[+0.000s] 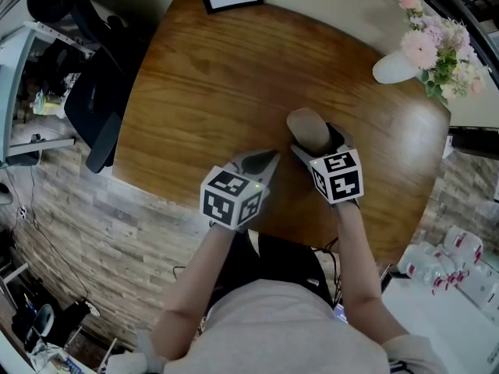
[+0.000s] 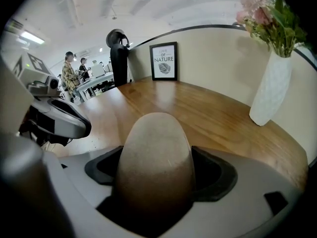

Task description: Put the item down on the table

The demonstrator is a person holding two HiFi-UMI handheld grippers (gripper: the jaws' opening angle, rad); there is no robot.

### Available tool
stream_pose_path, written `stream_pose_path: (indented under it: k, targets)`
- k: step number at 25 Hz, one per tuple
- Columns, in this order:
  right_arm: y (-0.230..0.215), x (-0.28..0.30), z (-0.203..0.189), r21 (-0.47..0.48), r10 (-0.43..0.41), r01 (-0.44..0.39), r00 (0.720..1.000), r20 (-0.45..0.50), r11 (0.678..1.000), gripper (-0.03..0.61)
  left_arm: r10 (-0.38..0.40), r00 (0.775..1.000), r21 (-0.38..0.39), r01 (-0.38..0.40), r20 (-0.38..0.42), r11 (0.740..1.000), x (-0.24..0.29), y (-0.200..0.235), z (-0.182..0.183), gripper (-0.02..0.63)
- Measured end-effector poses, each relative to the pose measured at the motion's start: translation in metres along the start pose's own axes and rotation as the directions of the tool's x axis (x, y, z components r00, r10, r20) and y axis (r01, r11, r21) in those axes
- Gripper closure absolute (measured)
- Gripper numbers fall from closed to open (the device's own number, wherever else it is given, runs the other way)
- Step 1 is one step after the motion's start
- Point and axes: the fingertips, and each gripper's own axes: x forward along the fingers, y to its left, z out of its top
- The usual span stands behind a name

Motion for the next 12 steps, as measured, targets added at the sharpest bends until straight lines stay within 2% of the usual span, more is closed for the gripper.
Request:
stream_pose_path:
  k: [6,12]
  targets:
    - [0.0,-0.006,0.009,-0.005,-0.019,0.02,0.999,0.047,1.0,0.147,-0.01,1.0,0.009,0.01,0.002,1.0,-0.002,-0.005,0.001,0.6]
    - [0.013,-0.032,0.034,0.002,-0.013,0.013,0.991,0.136,1.0,0.149,-0.03,0.999,0.043,0.029,0.022,0.999,-0.012,-0.015,0.013,0.6]
